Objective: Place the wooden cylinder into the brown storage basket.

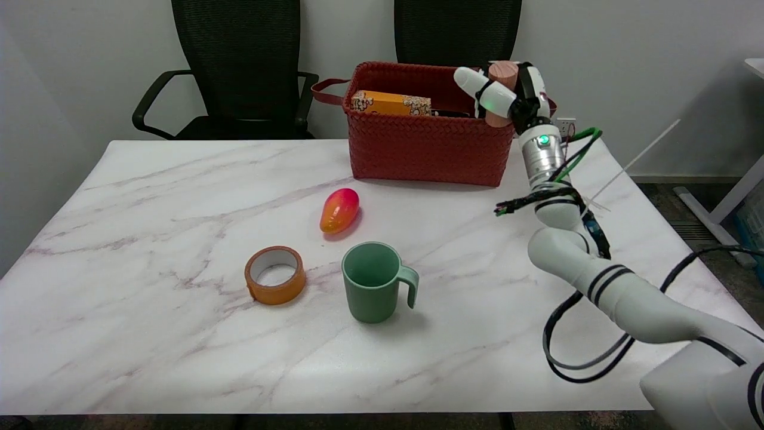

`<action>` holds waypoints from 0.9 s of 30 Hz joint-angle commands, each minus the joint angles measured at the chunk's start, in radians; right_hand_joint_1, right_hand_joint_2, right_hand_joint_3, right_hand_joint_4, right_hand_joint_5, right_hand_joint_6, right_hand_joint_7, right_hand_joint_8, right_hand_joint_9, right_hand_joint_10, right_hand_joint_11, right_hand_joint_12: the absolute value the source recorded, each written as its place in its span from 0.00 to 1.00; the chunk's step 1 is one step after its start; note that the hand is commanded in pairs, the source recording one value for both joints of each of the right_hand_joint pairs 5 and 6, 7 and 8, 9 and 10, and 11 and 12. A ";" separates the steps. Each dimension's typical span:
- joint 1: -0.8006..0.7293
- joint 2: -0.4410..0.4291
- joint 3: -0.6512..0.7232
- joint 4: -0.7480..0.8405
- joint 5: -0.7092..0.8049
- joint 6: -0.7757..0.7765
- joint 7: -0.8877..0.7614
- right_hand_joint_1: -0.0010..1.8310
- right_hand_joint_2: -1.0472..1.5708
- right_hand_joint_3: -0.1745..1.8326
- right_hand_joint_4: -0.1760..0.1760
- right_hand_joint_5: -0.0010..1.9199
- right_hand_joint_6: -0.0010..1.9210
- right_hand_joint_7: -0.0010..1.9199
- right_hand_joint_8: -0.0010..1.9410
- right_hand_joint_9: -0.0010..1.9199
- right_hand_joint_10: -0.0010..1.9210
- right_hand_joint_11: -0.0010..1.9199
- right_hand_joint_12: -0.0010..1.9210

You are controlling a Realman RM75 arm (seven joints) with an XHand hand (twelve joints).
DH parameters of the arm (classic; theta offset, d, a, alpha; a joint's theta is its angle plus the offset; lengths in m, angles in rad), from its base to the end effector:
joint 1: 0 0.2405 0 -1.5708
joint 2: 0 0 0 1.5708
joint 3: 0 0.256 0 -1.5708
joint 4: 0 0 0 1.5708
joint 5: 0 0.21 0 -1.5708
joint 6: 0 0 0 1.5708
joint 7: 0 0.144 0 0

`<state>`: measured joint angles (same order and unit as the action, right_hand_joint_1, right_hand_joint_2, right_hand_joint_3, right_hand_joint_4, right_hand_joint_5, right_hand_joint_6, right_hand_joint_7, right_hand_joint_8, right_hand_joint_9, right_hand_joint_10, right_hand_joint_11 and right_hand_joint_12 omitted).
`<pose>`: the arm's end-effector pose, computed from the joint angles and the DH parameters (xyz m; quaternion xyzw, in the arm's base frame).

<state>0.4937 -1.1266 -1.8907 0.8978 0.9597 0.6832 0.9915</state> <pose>-0.1987 -0.4397 0.4023 0.5368 -0.2557 0.6051 0.5294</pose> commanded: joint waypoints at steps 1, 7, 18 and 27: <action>0.306 -0.067 -0.065 -0.331 -0.175 0.007 0.006 0.52 0.70 0.00 0.50 0.79 0.79 0.94 0.93 0.87 0.87 1.00 1.00; 0.387 -0.105 -0.078 -0.439 -0.224 -0.006 -0.002 0.51 0.70 0.00 0.50 0.80 0.80 0.94 0.93 0.87 0.87 1.00 1.00; 0.521 -0.195 -0.088 -0.636 -0.211 -0.067 -0.107 0.48 0.70 0.00 0.50 0.81 0.81 0.94 0.93 0.85 0.85 1.00 1.00; 0.557 -0.224 -0.085 -0.690 -0.116 -0.101 -0.367 0.45 0.75 0.00 0.50 0.83 0.83 0.94 0.93 0.85 0.85 1.00 1.00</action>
<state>0.9097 -1.2679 -1.9667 0.3988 0.7768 0.6414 0.9146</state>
